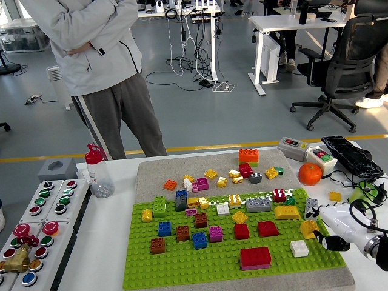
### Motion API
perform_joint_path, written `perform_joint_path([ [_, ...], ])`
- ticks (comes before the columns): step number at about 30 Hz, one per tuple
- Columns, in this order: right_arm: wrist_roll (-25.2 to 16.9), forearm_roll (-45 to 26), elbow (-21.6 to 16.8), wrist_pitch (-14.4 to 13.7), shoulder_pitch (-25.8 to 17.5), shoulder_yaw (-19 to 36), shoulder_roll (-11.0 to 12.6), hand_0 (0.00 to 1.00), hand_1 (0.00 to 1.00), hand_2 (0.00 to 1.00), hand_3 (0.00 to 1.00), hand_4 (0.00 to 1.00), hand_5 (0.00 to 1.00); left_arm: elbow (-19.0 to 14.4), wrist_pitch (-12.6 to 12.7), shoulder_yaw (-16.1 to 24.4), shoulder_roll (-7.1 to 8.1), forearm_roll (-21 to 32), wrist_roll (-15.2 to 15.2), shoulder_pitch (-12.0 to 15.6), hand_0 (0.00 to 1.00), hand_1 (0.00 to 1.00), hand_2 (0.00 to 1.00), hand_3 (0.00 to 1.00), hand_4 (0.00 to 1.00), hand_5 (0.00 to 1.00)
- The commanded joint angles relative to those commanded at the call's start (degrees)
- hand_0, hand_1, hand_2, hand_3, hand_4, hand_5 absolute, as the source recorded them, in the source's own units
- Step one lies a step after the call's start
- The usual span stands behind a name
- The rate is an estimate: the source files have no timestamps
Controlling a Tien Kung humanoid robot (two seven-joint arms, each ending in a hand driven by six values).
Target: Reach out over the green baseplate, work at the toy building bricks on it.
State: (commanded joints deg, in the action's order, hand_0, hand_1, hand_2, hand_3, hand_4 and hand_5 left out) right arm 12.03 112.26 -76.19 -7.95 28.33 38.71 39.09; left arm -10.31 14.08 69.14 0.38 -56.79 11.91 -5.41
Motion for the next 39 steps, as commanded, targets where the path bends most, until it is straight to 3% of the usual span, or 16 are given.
perform_joint_path([
  [20,-0.4,-0.4,2.0,0.1,0.7,-1.5,-0.7,0.765,0.763,0.756,0.767,0.562,0.168,0.0,0.0,-0.2,0.0,0.1,0.0,-0.2,0.665,0.608,0.562,0.446,0.24,0.998],
  [21,-0.6,-0.4,2.1,-0.2,0.7,-1.5,-0.8,0.698,0.728,0.711,0.741,0.548,0.166,0.0,0.0,-0.2,0.0,0.1,0.0,-0.2,0.664,0.61,0.562,0.447,0.24,0.998],
  [26,-1.3,-0.8,2.3,-1.7,0.7,-1.9,-0.9,0.698,0.728,0.711,0.741,0.548,0.166,0.0,0.0,-0.2,0.0,0.1,0.0,-0.2,0.664,0.61,0.562,0.447,0.24,0.998],
  [27,-1.5,-0.9,2.4,-2.0,0.8,-2.0,-1.0,0.644,0.684,0.671,0.69,0.515,0.166,0.0,0.0,-0.1,-0.01,0.1,0.0,-0.2,0.664,0.609,0.562,0.447,0.239,0.998],
  [32,-2.0,-1.3,2.7,-3.0,0.7,-2.5,-1.2,0.644,0.684,0.671,0.69,0.515,0.166,0.0,0.0,-0.1,-0.04,0.0,0.0,-0.2,0.664,0.609,0.562,0.447,0.239,0.998],
  [33,-2.1,-1.4,2.8,-3.2,0.7,-2.5,-1.3,0.595,0.626,0.615,0.643,0.491,0.163,0.0,0.0,-0.1,-0.04,0.0,0.0,-0.2,0.664,0.609,0.562,0.448,0.24,0.998],
  [38,-2.3,-1.8,3.0,-3.2,0.6,-2.9,-1.4,0.595,0.626,0.615,0.643,0.491,0.163,0.0,0.0,0.0,-0.06,-0.1,0.1,0.0,0.664,0.609,0.562,0.448,0.24,0.998],
  [39,-2.4,-1.9,3.0,-3.3,0.6,-2.9,-1.4,0.558,0.597,0.596,0.621,0.469,0.16,0.0,0.0,0.0,-0.07,-0.1,0.1,0.0,0.664,0.61,0.562,0.447,0.241,0.998],
])
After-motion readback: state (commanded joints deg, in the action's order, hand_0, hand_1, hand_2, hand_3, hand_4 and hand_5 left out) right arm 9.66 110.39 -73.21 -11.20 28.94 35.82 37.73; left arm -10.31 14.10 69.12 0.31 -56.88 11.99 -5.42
